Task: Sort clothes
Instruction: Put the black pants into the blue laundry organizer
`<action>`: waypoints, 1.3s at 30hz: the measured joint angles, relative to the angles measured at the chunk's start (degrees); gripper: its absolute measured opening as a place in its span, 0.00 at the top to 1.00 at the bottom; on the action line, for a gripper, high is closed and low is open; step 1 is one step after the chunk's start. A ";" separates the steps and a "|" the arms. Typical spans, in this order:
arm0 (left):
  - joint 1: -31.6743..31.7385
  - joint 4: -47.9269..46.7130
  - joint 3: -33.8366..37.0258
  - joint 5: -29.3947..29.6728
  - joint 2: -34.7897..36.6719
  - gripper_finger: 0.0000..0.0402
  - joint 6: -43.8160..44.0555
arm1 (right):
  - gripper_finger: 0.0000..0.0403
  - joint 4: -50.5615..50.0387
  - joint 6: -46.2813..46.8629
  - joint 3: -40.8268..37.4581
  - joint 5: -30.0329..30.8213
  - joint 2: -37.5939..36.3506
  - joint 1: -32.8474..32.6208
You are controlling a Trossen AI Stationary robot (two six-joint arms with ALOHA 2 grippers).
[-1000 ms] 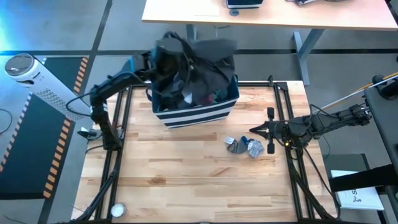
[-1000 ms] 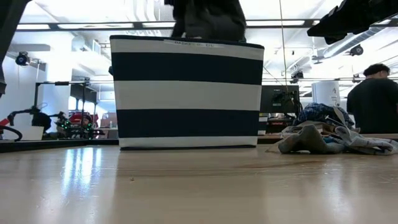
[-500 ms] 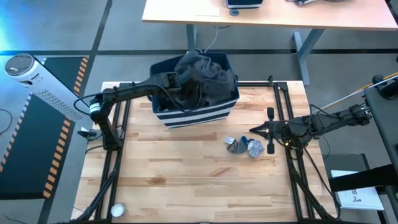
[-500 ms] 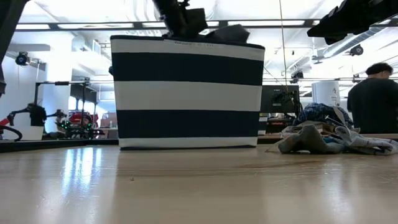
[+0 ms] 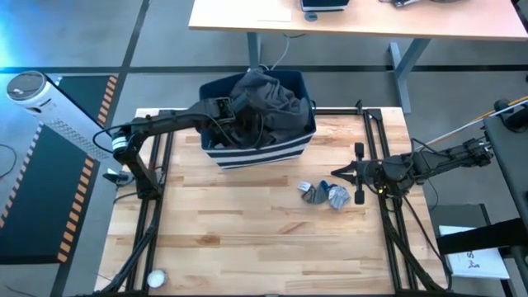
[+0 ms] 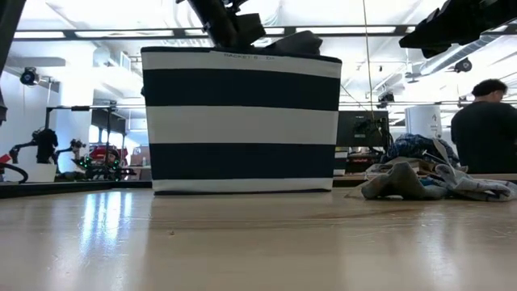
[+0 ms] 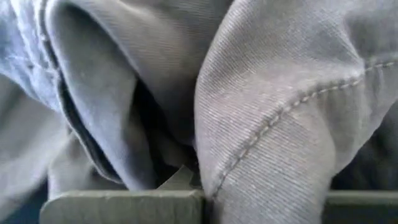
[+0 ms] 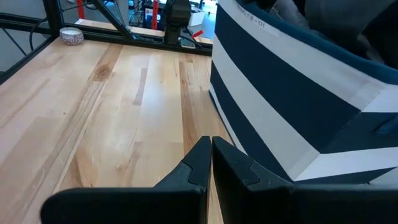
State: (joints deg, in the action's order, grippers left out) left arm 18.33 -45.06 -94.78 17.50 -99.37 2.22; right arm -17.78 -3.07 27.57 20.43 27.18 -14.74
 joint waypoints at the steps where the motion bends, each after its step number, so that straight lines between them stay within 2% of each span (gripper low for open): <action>1: 0.06 -0.58 -0.89 0.54 0.32 0.97 -0.28 | 1.00 0.03 0.00 0.00 0.00 0.01 0.00; 8: 0.21 -3.44 -8.11 7.17 2.94 0.94 0.27 | 1.00 0.00 0.00 0.00 0.00 0.00 0.00; 13: 0.20 -8.44 -12.91 10.44 3.26 0.80 0.70 | 1.00 -0.02 0.00 0.00 0.00 0.00 0.00; 23: -0.31 -21.18 -20.73 10.39 3.59 0.47 5.28 | 1.00 -0.02 0.02 0.00 -0.07 0.00 0.00; 29: -0.40 -27.95 -22.53 10.63 3.63 0.32 7.88 | 1.00 -0.02 0.02 0.00 -0.11 0.02 0.00; 33: -0.51 -32.91 -22.93 14.65 3.63 0.29 9.81 | 1.00 -0.02 0.04 0.00 -1.22 0.02 0.00; 36: -0.80 -36.22 -23.55 18.13 3.65 0.30 10.38 | 1.00 0.00 0.04 0.00 -1.42 0.01 0.00; 39: -1.08 -37.32 -24.63 18.96 4.00 0.33 10.53 | 1.00 0.00 0.04 0.00 -1.42 0.02 0.00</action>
State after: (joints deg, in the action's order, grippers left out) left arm 17.25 -82.38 -119.41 36.46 -95.38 12.75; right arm -17.78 -3.03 27.57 19.00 27.20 -14.74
